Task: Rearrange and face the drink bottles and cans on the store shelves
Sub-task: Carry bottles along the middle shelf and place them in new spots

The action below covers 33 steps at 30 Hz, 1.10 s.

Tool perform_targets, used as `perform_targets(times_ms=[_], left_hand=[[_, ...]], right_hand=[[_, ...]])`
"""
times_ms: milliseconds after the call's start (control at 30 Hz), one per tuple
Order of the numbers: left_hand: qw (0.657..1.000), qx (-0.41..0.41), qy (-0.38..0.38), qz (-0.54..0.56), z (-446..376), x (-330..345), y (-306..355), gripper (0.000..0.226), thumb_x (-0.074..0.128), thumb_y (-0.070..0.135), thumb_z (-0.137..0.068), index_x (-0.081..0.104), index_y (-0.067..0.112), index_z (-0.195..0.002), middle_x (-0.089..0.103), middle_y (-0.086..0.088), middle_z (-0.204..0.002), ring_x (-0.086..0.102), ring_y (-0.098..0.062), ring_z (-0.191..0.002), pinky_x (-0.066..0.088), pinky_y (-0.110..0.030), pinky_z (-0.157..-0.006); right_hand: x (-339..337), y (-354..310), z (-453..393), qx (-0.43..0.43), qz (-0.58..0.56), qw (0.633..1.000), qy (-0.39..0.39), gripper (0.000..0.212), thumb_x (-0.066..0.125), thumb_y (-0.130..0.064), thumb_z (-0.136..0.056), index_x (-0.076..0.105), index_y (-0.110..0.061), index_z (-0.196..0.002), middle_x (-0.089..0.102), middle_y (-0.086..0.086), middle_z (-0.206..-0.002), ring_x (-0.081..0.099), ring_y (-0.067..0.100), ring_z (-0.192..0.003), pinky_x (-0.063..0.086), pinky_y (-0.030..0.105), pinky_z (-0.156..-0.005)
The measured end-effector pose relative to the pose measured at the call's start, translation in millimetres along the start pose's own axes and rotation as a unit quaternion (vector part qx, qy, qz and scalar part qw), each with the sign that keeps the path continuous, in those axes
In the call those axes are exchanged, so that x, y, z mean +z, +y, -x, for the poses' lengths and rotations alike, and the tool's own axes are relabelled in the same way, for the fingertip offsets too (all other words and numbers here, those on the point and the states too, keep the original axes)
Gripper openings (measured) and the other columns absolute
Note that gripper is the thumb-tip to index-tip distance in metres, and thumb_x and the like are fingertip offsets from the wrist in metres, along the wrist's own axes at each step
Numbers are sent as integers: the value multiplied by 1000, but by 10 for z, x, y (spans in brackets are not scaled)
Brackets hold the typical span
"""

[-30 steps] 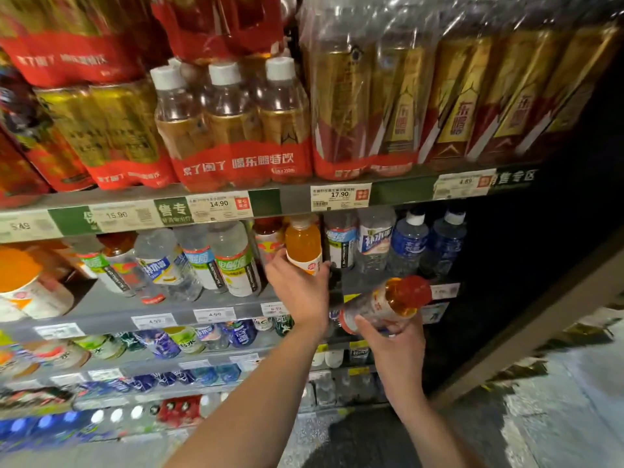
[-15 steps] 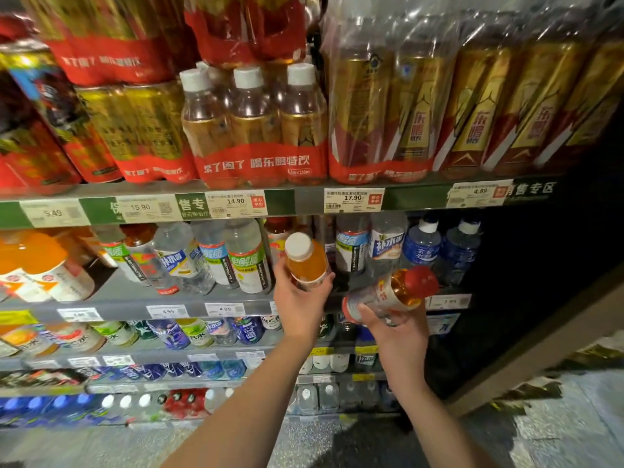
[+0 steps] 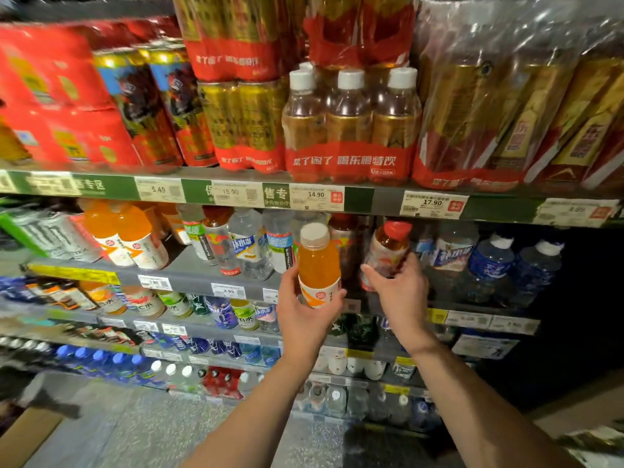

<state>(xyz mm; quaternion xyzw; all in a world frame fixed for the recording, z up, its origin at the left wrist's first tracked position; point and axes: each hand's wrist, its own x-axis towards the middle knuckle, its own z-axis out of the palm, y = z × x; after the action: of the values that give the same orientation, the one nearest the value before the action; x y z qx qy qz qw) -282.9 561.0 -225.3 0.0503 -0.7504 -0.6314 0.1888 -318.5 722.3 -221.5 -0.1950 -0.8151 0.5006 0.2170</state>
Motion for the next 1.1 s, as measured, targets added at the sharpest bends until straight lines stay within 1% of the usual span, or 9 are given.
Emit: perform_targets(times_ms=[67,200,400,500,600,800,933,1000,1100], left_hand=[[1000,4,8,-5,-15,-94,-8,70,89,41,-62,53,33,-121,68,7,-112,67,-8,-102,56,-34,-90],[1000,0,26,14,-51,-238,-46,65,92,10,-67,53,28,-116,68,5,-107,66,0,-93,52,-15,-82],[999,-8,28,17,-101,-346,-123,65,92,14,-67,54,27,-118,68,8,-108,66,-7,-98,55,-26,-86],[999,-20,33,22,-72,-334,-126,66,92,14,-67,53,33,-116,67,13,-106,66,-2,-95,54,-21,-83],[998,-34,44,27,-43,-309,-135,69,92,17,-68,52,25,-123,67,11,-108,65,2,-93,52,-18,-80],[997,-39,65,29,-93,-412,-178,68,93,20,-67,52,34,-119,66,8,-111,64,-2,-99,54,-26,-86],[995,-38,79,40,-175,-631,-210,67,93,19,-66,52,37,-117,67,7,-110,67,-5,-98,54,-24,-82],[993,-45,93,53,-243,-782,-235,67,92,27,-63,55,31,-118,69,10,-107,68,-7,-95,54,-26,-80],[989,-57,114,69,-392,-1070,-292,64,87,41,-59,55,41,-114,70,18,-103,69,-5,-93,53,-25,-79]], right_hand=[[114,-24,-44,-11,31,999,-4,62,87,-45,-67,59,-13,-113,71,7,-112,67,25,-102,51,32,-84],[287,-9,-69,-10,62,998,3,66,85,-50,-65,58,-13,-114,69,8,-109,66,28,-99,55,36,-81],[400,115,-115,-3,74,997,1,83,75,-63,-62,54,-12,-125,69,8,-114,67,28,-104,59,43,-83],[410,116,-105,-4,74,997,-6,83,84,-52,-67,49,-10,-130,67,12,-119,66,30,-108,58,43,-86],[394,60,-70,-7,73,997,-14,89,89,-40,-67,44,-4,-135,63,18,-126,61,35,-116,53,43,-91],[478,-172,485,-114,25,990,82,93,92,-37,-62,43,-3,-132,45,14,-138,40,29,-133,36,45,-113],[732,-429,830,-106,-52,993,22,82,89,-38,-65,44,-14,-129,49,4,-128,45,15,-120,43,40,-105],[906,-553,954,-103,-84,991,-29,74,86,-42,-69,44,-23,-126,52,-2,-123,50,14,-117,46,38,-100],[1216,-724,1091,-116,-88,987,-72,61,83,-42,-73,46,-29,-120,52,-9,-118,51,11,-113,46,36,-97]])
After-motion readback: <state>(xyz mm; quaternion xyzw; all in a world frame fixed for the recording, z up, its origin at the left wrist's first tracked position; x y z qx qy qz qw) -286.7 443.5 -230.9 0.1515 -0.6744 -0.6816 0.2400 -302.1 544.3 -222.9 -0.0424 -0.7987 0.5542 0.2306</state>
